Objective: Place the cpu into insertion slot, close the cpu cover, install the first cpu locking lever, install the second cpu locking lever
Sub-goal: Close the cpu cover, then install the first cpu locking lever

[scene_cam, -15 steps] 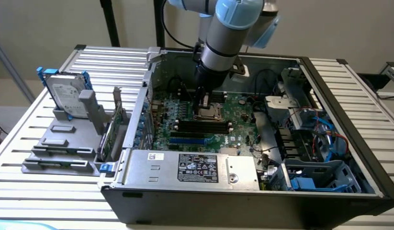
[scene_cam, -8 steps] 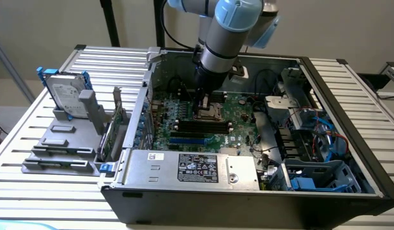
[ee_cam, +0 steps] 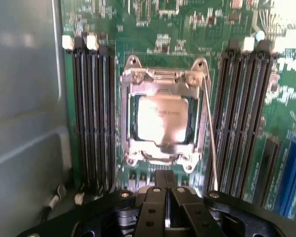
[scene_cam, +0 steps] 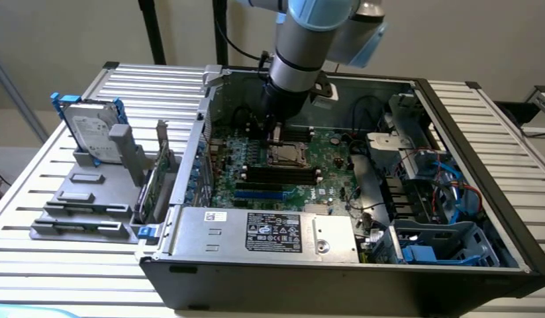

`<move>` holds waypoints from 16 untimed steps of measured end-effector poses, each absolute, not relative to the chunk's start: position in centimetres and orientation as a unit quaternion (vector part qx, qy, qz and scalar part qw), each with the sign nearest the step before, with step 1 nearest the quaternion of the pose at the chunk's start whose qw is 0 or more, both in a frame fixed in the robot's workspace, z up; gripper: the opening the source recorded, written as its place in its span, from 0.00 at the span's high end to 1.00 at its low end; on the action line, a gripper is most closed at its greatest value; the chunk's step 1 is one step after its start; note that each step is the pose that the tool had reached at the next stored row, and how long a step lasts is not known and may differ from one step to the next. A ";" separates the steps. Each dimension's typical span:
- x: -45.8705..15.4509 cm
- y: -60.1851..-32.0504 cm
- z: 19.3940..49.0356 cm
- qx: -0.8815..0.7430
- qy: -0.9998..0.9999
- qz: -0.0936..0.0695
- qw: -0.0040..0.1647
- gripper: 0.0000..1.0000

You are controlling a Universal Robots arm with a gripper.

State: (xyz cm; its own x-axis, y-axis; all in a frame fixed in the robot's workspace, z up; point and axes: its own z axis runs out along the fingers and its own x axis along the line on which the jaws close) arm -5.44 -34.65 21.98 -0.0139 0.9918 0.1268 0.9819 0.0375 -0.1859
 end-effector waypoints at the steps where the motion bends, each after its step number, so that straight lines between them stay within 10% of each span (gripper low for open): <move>1: -5.9 -34.7 22.1 -0.693 -0.712 0.022 0.111 0.89; 16: -7.1 -35.3 22.5 -0.693 -0.712 0.022 0.112 0.89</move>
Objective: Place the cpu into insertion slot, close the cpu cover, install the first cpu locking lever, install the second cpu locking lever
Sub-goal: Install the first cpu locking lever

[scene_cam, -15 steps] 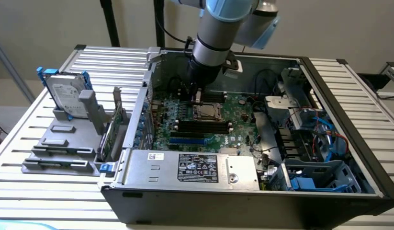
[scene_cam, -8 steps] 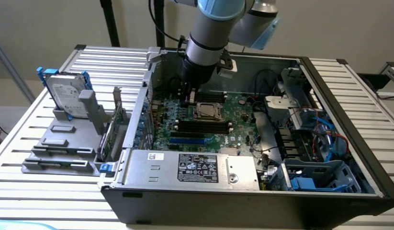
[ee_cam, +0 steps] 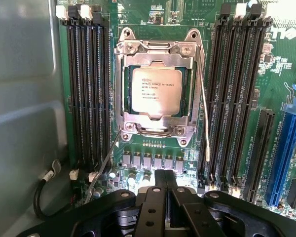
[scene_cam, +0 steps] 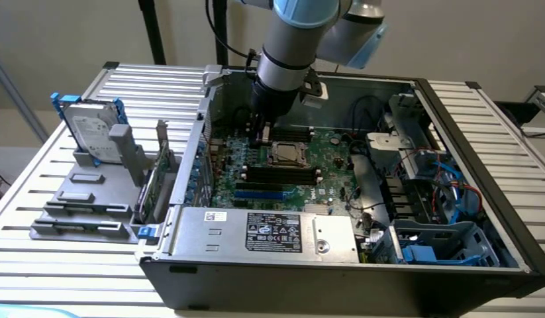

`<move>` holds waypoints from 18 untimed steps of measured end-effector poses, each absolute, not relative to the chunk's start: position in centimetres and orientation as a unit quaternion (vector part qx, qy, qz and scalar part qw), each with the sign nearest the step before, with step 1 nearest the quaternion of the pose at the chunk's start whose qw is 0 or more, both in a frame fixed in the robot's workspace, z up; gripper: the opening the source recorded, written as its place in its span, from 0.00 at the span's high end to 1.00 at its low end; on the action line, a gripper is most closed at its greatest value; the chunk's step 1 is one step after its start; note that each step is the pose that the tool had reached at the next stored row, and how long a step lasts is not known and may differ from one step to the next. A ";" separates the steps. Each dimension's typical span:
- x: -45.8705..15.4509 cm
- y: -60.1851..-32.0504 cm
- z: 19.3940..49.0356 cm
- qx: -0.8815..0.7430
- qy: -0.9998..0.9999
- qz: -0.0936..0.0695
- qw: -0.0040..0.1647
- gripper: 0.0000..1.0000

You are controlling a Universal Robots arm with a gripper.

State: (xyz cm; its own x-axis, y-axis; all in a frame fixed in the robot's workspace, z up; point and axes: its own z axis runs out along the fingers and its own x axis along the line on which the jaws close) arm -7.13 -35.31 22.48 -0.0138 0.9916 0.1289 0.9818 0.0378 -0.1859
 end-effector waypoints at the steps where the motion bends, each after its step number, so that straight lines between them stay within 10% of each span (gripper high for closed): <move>1: -7.1 -35.3 22.5 -0.693 -0.712 0.022 0.112 0.89; 18: -7.8 -35.6 23.8 -0.707 -0.696 0.002 0.129 0.89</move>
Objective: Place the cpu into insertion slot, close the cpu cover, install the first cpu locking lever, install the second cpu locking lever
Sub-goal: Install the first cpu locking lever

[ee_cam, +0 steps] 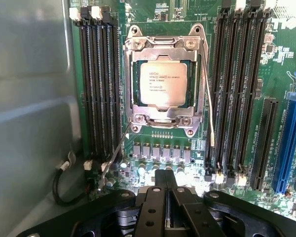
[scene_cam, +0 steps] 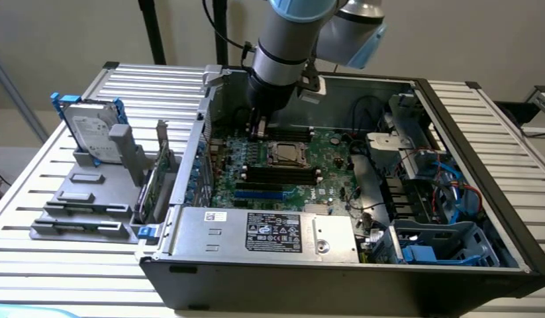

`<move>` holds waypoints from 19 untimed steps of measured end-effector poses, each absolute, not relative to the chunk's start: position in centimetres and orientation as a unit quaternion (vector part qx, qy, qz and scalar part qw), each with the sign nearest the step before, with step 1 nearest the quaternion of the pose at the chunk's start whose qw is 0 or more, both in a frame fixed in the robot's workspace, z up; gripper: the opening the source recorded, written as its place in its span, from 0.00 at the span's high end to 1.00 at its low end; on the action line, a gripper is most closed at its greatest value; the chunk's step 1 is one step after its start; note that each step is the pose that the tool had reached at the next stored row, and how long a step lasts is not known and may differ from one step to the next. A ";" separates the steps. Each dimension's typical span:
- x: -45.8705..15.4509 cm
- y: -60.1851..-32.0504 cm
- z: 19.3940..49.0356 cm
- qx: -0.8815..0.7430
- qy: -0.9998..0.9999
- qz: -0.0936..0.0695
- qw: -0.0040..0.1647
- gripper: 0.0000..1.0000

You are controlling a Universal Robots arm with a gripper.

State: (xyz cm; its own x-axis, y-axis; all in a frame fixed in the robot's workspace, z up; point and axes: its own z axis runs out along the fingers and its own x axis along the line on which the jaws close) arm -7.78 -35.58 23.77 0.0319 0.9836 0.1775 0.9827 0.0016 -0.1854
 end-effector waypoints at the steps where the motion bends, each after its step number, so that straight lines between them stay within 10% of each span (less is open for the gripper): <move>1: -7.8 -35.6 23.8 -0.709 -0.693 0.000 0.131 0.89; 19: -7.9 -35.6 24.0 -0.787 -0.600 -0.022 0.139 0.89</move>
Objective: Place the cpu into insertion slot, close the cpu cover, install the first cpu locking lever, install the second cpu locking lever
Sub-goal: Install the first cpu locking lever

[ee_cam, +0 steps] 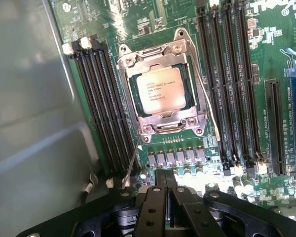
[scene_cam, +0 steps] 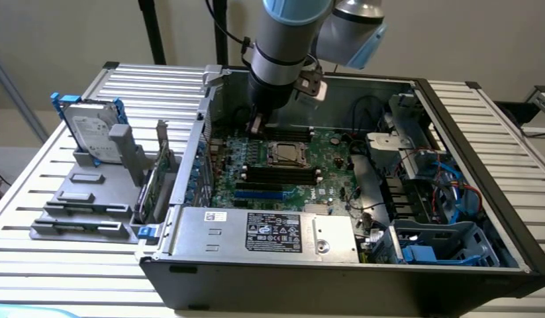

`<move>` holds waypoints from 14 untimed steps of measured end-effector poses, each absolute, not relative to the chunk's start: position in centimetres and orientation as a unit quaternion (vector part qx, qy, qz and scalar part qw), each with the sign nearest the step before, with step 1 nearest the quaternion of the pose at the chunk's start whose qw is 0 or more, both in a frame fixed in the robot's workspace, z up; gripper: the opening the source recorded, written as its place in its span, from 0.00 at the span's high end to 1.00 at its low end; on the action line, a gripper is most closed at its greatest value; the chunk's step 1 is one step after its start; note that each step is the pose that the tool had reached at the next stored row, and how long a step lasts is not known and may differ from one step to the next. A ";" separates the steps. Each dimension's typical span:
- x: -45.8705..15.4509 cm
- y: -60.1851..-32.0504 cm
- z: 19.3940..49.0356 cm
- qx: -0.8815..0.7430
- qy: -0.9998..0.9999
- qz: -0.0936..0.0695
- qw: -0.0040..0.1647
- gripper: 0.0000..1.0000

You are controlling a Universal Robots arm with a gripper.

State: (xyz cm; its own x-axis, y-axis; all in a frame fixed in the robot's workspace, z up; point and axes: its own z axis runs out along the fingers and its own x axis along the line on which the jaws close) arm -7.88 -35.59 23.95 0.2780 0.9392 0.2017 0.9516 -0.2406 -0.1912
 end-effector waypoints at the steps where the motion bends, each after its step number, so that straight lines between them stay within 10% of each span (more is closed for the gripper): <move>1: -7.9 -35.6 23.9 -0.792 -0.595 -0.023 0.139 0.89; 14: -8.8 -35.6 23.7 -0.815 -0.560 -0.012 0.150 0.89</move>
